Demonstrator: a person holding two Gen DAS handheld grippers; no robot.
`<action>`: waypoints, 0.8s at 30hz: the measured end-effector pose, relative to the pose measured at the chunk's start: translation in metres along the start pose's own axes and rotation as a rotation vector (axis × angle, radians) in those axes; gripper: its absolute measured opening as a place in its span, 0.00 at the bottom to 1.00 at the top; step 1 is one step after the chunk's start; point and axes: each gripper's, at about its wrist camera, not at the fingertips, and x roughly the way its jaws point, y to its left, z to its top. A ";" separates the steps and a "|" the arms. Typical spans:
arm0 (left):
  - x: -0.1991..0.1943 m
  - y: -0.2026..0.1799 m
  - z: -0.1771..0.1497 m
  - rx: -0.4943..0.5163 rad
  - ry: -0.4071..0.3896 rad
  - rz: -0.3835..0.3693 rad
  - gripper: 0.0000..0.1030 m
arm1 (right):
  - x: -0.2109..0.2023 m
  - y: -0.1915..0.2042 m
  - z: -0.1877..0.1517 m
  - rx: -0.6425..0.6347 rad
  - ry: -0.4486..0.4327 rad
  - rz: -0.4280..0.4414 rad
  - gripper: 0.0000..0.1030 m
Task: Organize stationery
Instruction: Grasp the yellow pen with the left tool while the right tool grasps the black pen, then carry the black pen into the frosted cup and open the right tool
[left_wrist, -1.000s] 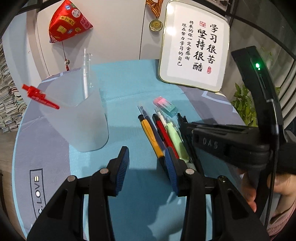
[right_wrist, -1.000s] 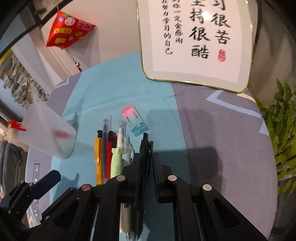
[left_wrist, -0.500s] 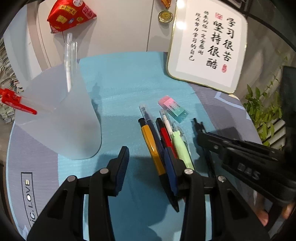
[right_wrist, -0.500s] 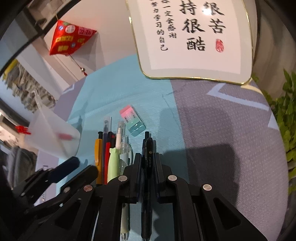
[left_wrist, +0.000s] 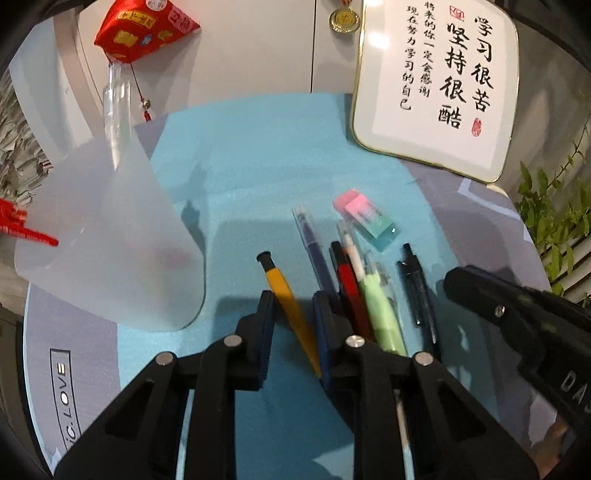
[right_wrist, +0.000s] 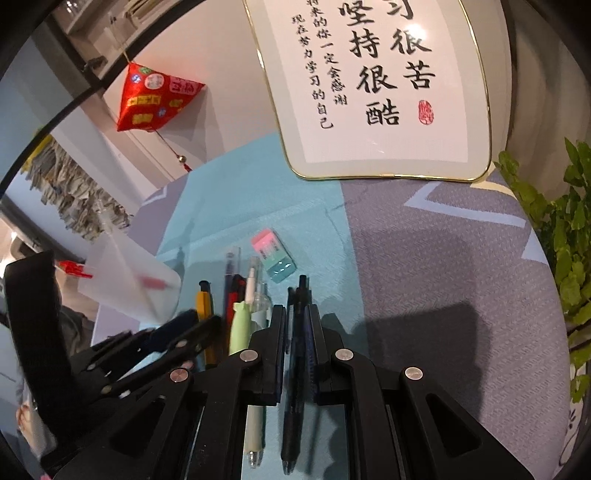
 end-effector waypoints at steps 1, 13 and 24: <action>0.001 -0.001 0.001 0.002 0.001 -0.003 0.13 | 0.000 0.000 0.000 -0.001 0.000 0.000 0.11; -0.034 0.008 -0.059 0.109 0.025 -0.057 0.07 | 0.001 -0.006 -0.001 -0.009 0.004 -0.008 0.22; -0.036 0.019 -0.067 0.107 0.012 -0.033 0.23 | 0.033 0.028 0.005 -0.120 0.095 -0.204 0.26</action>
